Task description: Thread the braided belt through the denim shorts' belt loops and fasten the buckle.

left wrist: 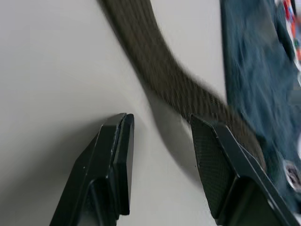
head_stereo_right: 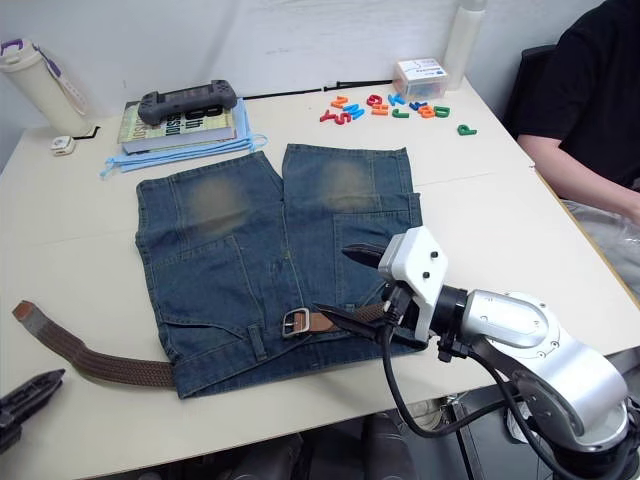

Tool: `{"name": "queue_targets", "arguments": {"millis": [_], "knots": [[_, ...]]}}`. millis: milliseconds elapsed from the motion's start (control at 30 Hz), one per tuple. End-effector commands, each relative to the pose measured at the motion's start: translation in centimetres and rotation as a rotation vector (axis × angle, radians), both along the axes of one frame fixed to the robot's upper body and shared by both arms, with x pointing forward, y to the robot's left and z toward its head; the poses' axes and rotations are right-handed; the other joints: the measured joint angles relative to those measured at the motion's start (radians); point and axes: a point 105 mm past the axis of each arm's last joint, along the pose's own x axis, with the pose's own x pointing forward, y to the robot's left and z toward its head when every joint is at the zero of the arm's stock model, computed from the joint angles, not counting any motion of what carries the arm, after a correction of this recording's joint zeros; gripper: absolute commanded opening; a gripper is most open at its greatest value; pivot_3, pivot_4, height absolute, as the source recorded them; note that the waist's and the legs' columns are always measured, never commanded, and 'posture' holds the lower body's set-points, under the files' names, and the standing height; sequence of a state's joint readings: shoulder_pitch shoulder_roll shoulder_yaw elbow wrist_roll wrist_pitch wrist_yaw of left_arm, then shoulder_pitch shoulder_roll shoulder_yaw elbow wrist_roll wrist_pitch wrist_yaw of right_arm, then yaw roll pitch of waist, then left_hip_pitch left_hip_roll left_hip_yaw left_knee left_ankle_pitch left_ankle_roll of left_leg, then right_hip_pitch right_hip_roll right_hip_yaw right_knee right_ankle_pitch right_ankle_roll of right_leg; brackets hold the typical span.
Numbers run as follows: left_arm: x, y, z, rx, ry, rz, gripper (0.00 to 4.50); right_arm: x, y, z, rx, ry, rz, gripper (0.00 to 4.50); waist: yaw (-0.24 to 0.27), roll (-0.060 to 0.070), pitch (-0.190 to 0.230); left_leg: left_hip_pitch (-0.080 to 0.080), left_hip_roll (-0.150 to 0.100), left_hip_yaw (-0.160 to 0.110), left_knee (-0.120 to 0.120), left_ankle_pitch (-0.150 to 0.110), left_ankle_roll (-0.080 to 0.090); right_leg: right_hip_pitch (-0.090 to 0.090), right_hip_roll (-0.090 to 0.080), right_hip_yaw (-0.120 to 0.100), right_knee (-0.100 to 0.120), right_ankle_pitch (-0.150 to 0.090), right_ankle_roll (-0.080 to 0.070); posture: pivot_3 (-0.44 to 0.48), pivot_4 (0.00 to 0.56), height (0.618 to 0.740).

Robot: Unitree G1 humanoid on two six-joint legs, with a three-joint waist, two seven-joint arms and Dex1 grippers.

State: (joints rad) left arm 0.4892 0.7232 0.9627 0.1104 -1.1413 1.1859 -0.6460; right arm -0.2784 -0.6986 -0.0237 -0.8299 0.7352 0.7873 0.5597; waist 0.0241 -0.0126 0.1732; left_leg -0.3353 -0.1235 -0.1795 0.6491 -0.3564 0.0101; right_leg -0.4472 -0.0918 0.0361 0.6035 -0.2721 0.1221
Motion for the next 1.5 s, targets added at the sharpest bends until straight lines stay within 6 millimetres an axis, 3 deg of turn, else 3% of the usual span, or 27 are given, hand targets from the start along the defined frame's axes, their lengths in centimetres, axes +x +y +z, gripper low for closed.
{"name": "queue_targets", "arguments": {"millis": [33,200,300,433,633,800,867,1167,1267,1367,1500], "knots": [[-1.0,-2.4,-0.2,-0.079,0.008,-0.074,2.19,-0.9,0.8,0.8,0.014,-0.049,0.037,4.47,0.0,0.001,0.0,0.0,0.0,0.0,0.0,0.0,0.0,0.0,0.0,0.0,0.0,0.0,0.0,0.0,0.15,0.73],[0.8,-4.0,-1.3,-0.143,-0.039,-0.052,2.19,-0.7,0.8,0.8,0.013,-0.049,0.03,4.47,0.002,0.004,0.0,0.0,0.0,0.0,0.0,0.0,0.001,0.001,0.0,0.0,-0.001,0.0,0.0,0.0,0.15,0.73],[3.3,-3.0,-1.6,-0.178,-0.103,0.071,2.19,-0.6,0.7,0.8,0.009,-0.05,0.022,4.47,0.021,0.009,0.0,0.0,0.0,0.0,0.001,0.0,0.001,0.001,-0.001,-0.001,-0.001,0.0,0.001,0.0,0.15,0.73],[4.4,-1.9,-2.2,-0.224,-0.12,0.17,2.19,-0.2,0.5,0.8,0.004,-0.057,0.001,4.47,0.03,0.006,-0.001,0.001,0.0,-0.002,0.003,0.001,-0.002,0.001,0.0,-0.002,0.004,0.001,0.001,0.0,0.15,0.73],[5.6,0.6,-3.4,-0.212,-0.115,0.325,2.19,0.2,0.3,1.0,0.009,-0.071,-0.018,4.47,0.026,0.011,-0.004,0.004,0.001,0.001,0.002,0.003,-0.005,0.002,0.0,-0.002,0.005,0.004,-0.002,0.0,0.15,0.73],[6.8,4.9,-4.8,-0.175,-0.092,0.551,2.19,0.6,0.2,1.2,0.003,-0.085,-0.029,4.47,0.026,0.016,-0.007,0.007,0.003,0.001,0.0,0.004,-0.008,0.002,0.001,-0.003,0.007,0.004,-0.003,0.0,0.15,0.73],[7.4,5.8,-4.9,-0.165,-0.11,0.586,2.19,0.7,0.1,1.2,0.001,-0.089,-0.035,4.47,0.023,0.019,-0.009,0.008,0.006,0.001,0.0,0.004,-0.01,0.002,0.004,-0.003,0.007,0.005,-0.004,0.0,0.15,0.73],[9.6,3.9,-4.4,-0.176,-0.136,0.533,2.19,1.1,-0.2,1.7,0.001,-0.104,-0.047,4.47,0.003,0.023,-0.012,0.011,0.015,0.006,-0.001,0.001,-0.013,0.002,0.013,0.001,0.008,0.005,-0.007,0.0,0.15,0.73],[10.0,3.2,-3.9,-0.172,-0.143,0.531,1.44,1.1,-0.3,1.8,0.001,-0.11,-0.05,4.5,0.006,0.023,-0.012,0.011,0.014,0.007,0.0,0.001,-0.012,0.003,0.012,0.003,0.008,0.005,-0.007,0.0,0.15,0.73],[10.2,2.8,-3.6,-0.166,-0.151,0.541,0.12,1.2,-0.2,2.0,0.004,-0.114,-0.05,4.5,0.009,0.023,-0.012,0.01,0.013,0.008,0.001,0.0,-0.011,0.003,0.012,0.004,0.007,0.005,-0.007,0.0,0.15,0.73],[10.7,2.6,-2.8,-0.142,-0.171,0.54,0.05,1.3,-0.1,2.1,0.006,-0.118,-0.049,4.5,0.01,0.023,-0.012,0.011,0.014,0.009,0.0,0.0,-0.011,0.002,0.013,0.005,0.007,0.005,-0.007,0.0,0.15,0.73]]}}
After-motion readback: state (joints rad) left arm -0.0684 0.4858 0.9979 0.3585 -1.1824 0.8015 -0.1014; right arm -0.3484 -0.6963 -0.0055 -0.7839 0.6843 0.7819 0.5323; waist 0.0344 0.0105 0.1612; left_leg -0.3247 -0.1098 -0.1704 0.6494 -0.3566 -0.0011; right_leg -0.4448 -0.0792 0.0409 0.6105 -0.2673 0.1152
